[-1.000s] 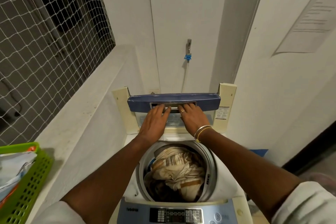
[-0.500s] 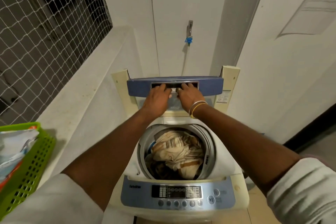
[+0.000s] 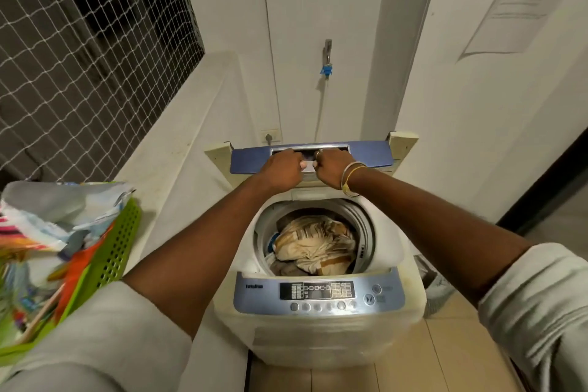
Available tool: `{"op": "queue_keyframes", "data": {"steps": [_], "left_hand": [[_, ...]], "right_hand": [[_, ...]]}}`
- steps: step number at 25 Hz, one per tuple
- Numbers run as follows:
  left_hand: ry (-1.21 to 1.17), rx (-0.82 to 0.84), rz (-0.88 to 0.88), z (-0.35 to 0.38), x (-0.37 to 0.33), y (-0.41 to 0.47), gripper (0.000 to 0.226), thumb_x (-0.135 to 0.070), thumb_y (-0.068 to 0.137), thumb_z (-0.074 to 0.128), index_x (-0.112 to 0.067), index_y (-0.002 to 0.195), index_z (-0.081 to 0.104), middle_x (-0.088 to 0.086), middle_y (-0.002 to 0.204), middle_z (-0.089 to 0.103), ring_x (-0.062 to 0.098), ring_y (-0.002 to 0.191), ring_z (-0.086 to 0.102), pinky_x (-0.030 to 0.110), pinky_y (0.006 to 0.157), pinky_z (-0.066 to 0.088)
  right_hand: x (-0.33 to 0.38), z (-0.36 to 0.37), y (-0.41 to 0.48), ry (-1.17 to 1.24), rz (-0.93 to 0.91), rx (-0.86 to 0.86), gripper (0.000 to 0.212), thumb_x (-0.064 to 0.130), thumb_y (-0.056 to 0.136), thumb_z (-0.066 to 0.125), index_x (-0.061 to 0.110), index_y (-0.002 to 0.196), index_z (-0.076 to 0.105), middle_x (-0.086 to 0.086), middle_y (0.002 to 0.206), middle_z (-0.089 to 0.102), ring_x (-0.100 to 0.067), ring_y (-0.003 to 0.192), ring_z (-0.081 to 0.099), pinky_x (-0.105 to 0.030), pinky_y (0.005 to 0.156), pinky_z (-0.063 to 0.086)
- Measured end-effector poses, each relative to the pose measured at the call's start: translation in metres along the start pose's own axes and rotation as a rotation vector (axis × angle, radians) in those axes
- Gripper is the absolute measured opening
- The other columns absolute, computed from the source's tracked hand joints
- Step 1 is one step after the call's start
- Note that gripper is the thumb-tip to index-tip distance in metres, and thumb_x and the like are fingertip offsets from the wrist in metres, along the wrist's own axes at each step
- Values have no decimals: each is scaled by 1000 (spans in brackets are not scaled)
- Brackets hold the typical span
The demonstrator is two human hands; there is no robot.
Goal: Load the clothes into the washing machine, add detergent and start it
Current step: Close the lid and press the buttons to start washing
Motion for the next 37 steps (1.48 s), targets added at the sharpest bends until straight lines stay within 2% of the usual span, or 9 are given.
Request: {"op": "queue_keyframes", "data": {"steps": [4, 6, 9, 11, 14, 19, 26, 33, 37], "left_hand": [[-21, 136, -46, 2, -8, -24, 28, -20, 102, 42, -5, 111, 64, 14, 107, 65, 27, 95, 61, 37, 76, 47], [-43, 225, -75, 10, -11, -37, 35, -25, 106, 37, -6, 121, 61, 14, 119, 62, 27, 105, 58, 30, 81, 41], [-115, 332, -132, 33, -11, -57, 37, -26, 106, 38, -3, 123, 62, 17, 128, 60, 29, 116, 56, 32, 93, 42], [-116, 392, -135, 53, -11, -71, 37, -26, 105, 39, -3, 121, 64, 17, 123, 62, 29, 110, 58, 34, 90, 43], [-145, 473, -141, 85, -6, -87, 34, -24, 101, 43, -3, 114, 65, 14, 105, 63, 21, 89, 54, 31, 74, 39], [-130, 595, -149, 131, 7, -99, 27, -23, 99, 48, -7, 109, 66, 11, 102, 65, 18, 83, 54, 31, 73, 42], [-61, 628, -135, 173, 9, -110, 30, -12, 100, 43, -3, 120, 63, 16, 122, 63, 30, 111, 60, 30, 82, 41], [-73, 582, -93, 204, 16, -117, 31, -7, 100, 42, -4, 126, 59, 14, 129, 61, 28, 117, 58, 31, 91, 43], [-88, 504, -82, 211, 20, -117, 28, -5, 97, 45, -4, 117, 65, 15, 121, 65, 30, 111, 60, 34, 88, 44]], "right_hand": [[5, 3, -25, 66, 58, 86, 30, 25, 97, 41, 9, 102, 65, -14, 103, 68, -24, 84, 59, -31, 72, 43], [10, 12, -36, 39, 56, 192, 34, 23, 98, 39, 6, 112, 65, -16, 112, 65, -27, 95, 61, -33, 81, 46], [8, 38, -50, 47, 82, 309, 36, 26, 98, 41, 6, 119, 63, -15, 125, 62, -28, 108, 59, -35, 94, 44], [8, 59, -62, 37, 58, 383, 34, 25, 98, 44, 4, 115, 65, -17, 120, 63, -29, 105, 59, -33, 88, 43], [3, 92, -77, 75, 94, 448, 23, 26, 94, 48, 10, 96, 65, -15, 100, 64, -24, 84, 57, -31, 74, 41], [-8, 141, -89, 53, 103, 467, 27, 30, 95, 44, 13, 91, 65, -14, 95, 67, -24, 79, 59, -32, 75, 49], [-18, 190, -97, 22, 119, 487, 23, 19, 94, 48, 7, 94, 68, -14, 98, 70, -28, 89, 65, -30, 73, 48], [-25, 217, -99, -20, 59, 514, 10, 9, 86, 61, 8, 90, 69, -12, 97, 68, -28, 86, 65, -29, 68, 47], [-29, 225, -99, -13, 28, 452, 11, 7, 85, 61, 8, 93, 69, -12, 98, 65, -26, 82, 61, -27, 67, 42]]}}
Point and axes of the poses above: each hand's wrist, its own y-axis towards the middle knuckle, its own z-axis out of the palm, x = y × z, the point moved 5 cm from there along y, towards the middle knuckle
